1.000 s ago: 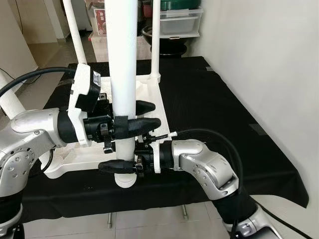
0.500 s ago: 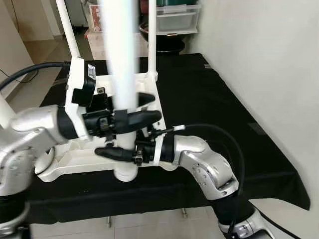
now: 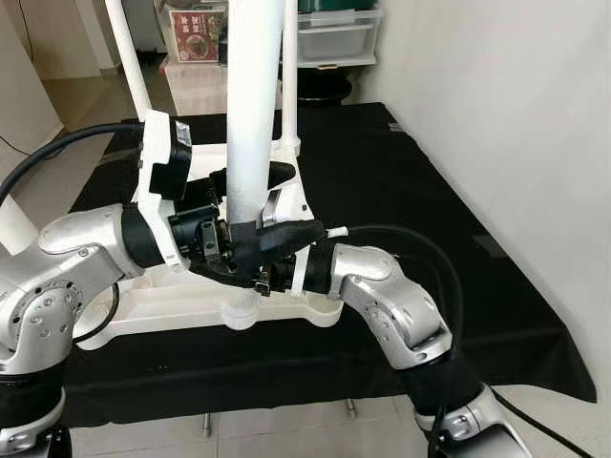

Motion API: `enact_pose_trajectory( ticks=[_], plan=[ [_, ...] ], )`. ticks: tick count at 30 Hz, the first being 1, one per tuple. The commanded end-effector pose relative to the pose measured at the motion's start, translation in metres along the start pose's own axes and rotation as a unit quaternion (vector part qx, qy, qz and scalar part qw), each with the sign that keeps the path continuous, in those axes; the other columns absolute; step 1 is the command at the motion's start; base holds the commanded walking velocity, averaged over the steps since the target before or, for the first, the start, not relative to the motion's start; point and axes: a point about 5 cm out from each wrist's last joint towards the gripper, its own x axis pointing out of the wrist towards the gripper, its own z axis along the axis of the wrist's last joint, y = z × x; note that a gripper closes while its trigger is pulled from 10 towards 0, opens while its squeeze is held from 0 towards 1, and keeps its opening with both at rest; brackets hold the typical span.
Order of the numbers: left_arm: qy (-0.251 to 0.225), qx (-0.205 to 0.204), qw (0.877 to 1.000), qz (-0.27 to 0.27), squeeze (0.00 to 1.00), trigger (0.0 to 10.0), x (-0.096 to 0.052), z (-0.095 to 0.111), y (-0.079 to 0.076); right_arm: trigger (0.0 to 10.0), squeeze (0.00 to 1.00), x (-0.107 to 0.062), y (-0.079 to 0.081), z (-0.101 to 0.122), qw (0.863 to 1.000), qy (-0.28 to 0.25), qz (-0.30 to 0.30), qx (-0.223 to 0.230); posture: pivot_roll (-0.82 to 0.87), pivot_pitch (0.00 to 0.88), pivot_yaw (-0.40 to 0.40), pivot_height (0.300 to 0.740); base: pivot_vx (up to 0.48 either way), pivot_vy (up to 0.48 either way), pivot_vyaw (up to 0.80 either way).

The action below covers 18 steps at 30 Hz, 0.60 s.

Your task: Building children table

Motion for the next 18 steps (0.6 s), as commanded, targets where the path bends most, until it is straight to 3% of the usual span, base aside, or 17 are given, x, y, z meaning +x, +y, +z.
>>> enact_pose_trajectory(
  ticks=[1, 4, 6, 7, 8, 9, 10, 11, 13, 16, 18],
  plan=[
    [-0.013, 0.023, 1.000, -0.004, 1.00, 10.0, 0.009, 0.007, 0.000, 0.0, 0.00, 0.008, -0.001, -0.001, 1.000, 0.015, -0.005, -0.013, 0.05, 0.059, -0.009, 0.740, 0.000, 0.000, 0.00],
    [-0.020, 0.040, 0.999, 0.023, 1.00, 10.0, 0.008, 0.013, 0.006, 0.0, 0.00, 0.007, -0.006, -0.003, 0.999, 0.018, -0.025, -0.015, 0.05, 0.060, -0.009, 0.740, 0.000, 0.000, 0.00],
    [-0.029, 0.104, 0.986, 0.126, 1.00, 10.0, 0.000, 0.031, 0.028, 0.0, 0.00, 0.001, -0.023, -0.002, 0.997, 0.017, -0.072, -0.017, 0.06, 0.063, -0.013, 0.740, 0.000, 0.000, 0.00],
    [-0.029, 0.104, 0.986, 0.126, 1.00, 10.0, 0.000, 0.031, 0.028, 0.0, 0.00, 0.001, -0.023, -0.002, 0.997, 0.017, -0.072, -0.017, 0.06, 0.063, -0.013, 0.740, 0.000, 0.000, 0.00],
    [-0.028, 0.127, 0.979, 0.159, 1.00, 10.0, -0.004, 0.036, 0.035, 0.0, 0.00, -0.001, -0.028, -0.002, 0.996, 0.015, -0.083, -0.017, 0.06, 0.063, -0.013, 0.740, 0.000, 0.000, 0.00],
    [-0.033, 0.146, 0.968, 0.201, 0.57, 10.0, -0.010, 0.043, 0.043, 0.0, 0.00, -0.005, -0.032, -0.001, 0.995, 0.014, -0.092, -0.019, 0.06, 0.064, -0.013, 0.740, 0.000, 0.000, 0.00],
    [-0.033, 0.146, 0.968, 0.201, 0.57, 10.0, -0.010, 0.043, 0.043, 0.0, 0.00, -0.005, -0.032, -0.001, 0.995, 0.014, -0.092, -0.019, 0.06, 0.064, -0.013, 0.740, 0.000, 0.000, 0.00],
    [-0.037, 0.173, 0.951, 0.255, 0.00, 10.0, -0.019, 0.050, 0.052, 0.0, 0.00, -0.011, -0.036, -0.001, 0.995, 0.017, -0.098, -0.024, 0.06, 0.065, -0.013, 0.740, 0.000, 0.000, 0.00],
    [-0.037, 0.173, 0.951, 0.255, 0.00, 10.0, -0.019, 0.050, 0.052, 0.0, 0.00, -0.011, -0.036, -0.001, 0.995, 0.017, -0.098, -0.024, 0.06, 0.065, -0.013, 0.740, 0.000, 0.000, 0.00],
    [-0.056, 0.200, 0.929, 0.305, 0.00, 10.0, -0.028, 0.063, 0.057, 0.0, 0.00, -0.020, -0.044, -0.004, 0.992, 0.030, -0.117, -0.039, 0.06, 0.072, -0.012, 0.740, 0.000, 0.000, 0.00],
    [-0.073, 0.187, 0.935, 0.293, 0.00, 10.0, -0.027, 0.067, 0.052, 0.0, 0.00, -0.026, -0.053, -0.003, 0.988, 0.033, -0.145, -0.044, 0.06, 0.074, -0.013, 0.740, 0.000, 0.000, 0.00]
  ],
)
